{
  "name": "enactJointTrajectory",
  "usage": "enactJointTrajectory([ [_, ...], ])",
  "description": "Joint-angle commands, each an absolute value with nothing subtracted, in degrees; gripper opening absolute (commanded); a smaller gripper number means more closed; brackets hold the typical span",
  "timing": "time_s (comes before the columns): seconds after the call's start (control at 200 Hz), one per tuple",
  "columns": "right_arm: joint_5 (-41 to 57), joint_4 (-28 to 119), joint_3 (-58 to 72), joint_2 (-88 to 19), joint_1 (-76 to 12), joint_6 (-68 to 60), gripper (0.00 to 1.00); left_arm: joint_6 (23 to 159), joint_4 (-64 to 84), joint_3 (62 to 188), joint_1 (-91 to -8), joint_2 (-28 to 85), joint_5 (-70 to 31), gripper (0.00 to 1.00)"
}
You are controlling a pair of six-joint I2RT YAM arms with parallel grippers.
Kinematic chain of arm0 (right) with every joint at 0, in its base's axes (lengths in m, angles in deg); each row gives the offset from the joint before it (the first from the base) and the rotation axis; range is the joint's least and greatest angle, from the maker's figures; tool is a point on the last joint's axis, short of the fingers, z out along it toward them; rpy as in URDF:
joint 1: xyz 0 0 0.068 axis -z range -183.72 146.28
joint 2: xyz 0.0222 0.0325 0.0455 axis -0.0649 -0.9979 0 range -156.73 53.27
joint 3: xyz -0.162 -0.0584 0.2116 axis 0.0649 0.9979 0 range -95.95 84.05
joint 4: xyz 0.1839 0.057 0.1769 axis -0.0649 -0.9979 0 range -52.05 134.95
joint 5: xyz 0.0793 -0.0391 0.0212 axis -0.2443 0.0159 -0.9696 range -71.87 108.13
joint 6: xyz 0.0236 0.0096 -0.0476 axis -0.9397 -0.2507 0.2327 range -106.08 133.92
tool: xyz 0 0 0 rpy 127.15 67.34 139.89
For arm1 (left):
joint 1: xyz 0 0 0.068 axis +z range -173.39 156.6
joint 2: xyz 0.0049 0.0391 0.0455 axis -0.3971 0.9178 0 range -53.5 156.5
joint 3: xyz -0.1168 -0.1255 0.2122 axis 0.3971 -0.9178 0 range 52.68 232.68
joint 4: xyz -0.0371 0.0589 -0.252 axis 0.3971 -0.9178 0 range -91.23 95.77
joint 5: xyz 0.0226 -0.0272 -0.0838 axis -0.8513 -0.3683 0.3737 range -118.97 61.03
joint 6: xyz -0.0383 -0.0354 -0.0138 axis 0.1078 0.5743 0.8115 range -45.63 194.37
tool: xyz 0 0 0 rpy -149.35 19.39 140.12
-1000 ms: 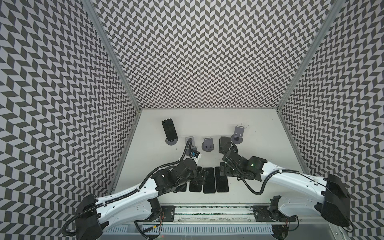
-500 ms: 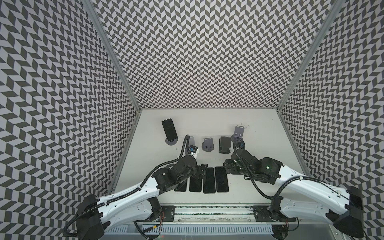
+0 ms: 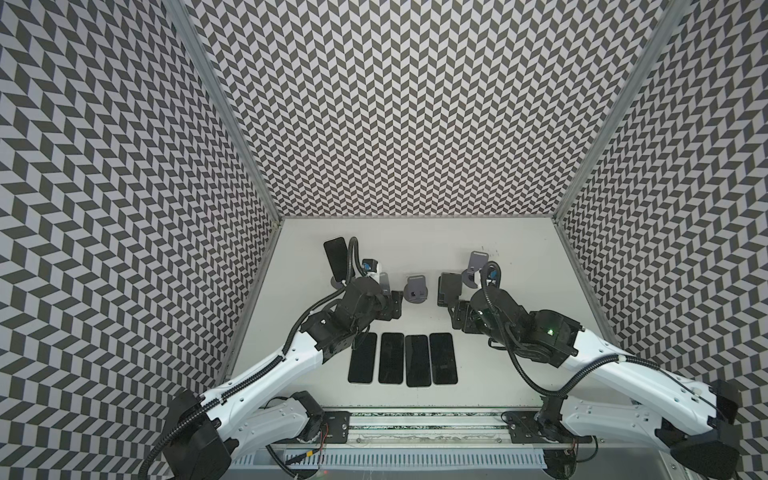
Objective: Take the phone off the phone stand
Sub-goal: 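Raise both grippers and move them toward the stands farther from the robot, then lower the left gripper over the last phone standing on its stand while right gripper hovers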
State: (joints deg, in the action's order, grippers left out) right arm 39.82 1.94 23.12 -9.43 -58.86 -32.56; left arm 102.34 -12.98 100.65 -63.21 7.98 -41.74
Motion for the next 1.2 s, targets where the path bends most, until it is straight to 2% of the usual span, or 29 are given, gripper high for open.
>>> enactJointTrajectory([
  [0.0, 39.6, 7.2, 17.6, -13.0, -57.1, -26.6, 0.83, 101.6, -13.9, 106.2, -58.4, 10.1, -43.0, 0.89],
  [0.275, 29.7, 8.6, 4.6, -21.5, -50.6, -15.7, 0.83, 100.9, -17.7, 119.5, -50.8, 17.9, -45.8, 0.92],
  [0.466, 21.0, 10.5, 2.7, -24.0, -46.7, -12.2, 0.83, 100.8, -16.8, 121.1, -45.9, 19.7, -46.2, 0.92],
  [0.781, 11.9, 10.5, 1.4, -26.3, -46.0, -9.6, 0.84, 100.4, -16.2, 123.3, -40.6, 27.6, -48.6, 0.94],
  [1.197, 10.6, 8.6, -2.3, -28.6, -45.9, 0.0, 0.86, 103.4, -23.1, 130.2, -40.1, 38.6, -54.6, 1.0],
])
